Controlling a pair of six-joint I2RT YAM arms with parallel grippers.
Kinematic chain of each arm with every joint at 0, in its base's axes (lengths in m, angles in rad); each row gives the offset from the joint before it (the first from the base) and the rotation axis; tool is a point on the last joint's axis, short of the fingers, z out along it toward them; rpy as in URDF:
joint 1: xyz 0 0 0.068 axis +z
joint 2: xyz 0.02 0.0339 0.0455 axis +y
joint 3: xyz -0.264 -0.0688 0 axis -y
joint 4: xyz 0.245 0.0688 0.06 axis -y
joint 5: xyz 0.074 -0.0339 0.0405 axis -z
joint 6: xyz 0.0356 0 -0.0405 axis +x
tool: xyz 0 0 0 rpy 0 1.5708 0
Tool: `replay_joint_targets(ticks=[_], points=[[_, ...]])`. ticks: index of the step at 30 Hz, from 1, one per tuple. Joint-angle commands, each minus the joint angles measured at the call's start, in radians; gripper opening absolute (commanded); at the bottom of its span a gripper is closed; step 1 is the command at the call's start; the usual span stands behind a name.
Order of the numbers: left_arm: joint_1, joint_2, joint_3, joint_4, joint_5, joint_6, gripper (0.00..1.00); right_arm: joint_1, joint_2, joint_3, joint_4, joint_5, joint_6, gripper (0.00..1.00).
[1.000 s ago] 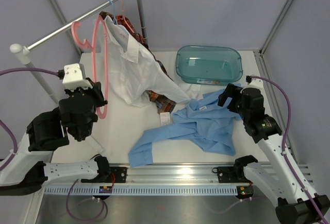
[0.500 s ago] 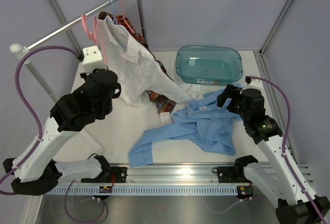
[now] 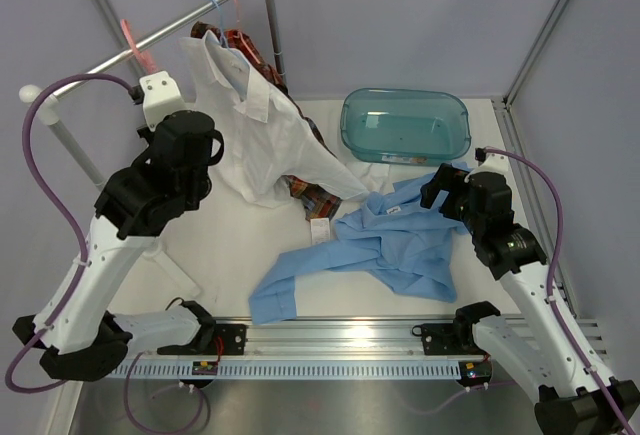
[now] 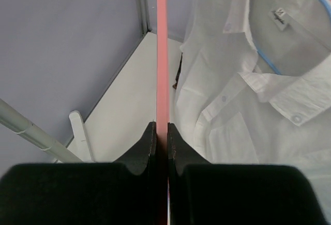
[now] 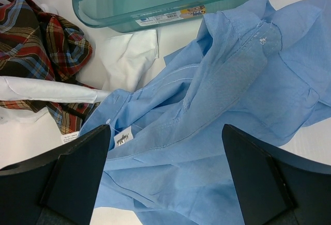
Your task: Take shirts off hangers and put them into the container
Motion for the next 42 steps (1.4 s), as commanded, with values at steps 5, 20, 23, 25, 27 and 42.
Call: replay_joint_targets(ticks=[5,20,23,25,27,42], points=[[0.128,0.061,0.028,0.089,0.101,0.036,0.0,-0.003,0.002,-0.001,0.039,-0.038,-0.02,0.99],[0.168,-0.039,-0.147,0.101,0.229,-0.041,0.41,-0.004,0.009,-0.008,0.011,-0.018,0.017,0.99],[0.168,-0.082,-0.15,0.101,0.26,-0.024,0.66,-0.003,0.044,-0.013,-0.005,0.025,0.058,0.99],[0.168,-0.108,-0.144,0.1,0.301,-0.007,0.82,-0.003,0.08,-0.016,-0.012,0.033,0.092,1.0],[0.168,-0.142,-0.136,0.101,0.357,0.003,0.96,-0.003,0.121,-0.027,-0.002,0.05,0.13,1.0],[0.168,-0.43,-0.447,0.446,0.768,0.218,0.99,-0.022,0.601,-0.063,0.12,0.137,0.414,0.96]])
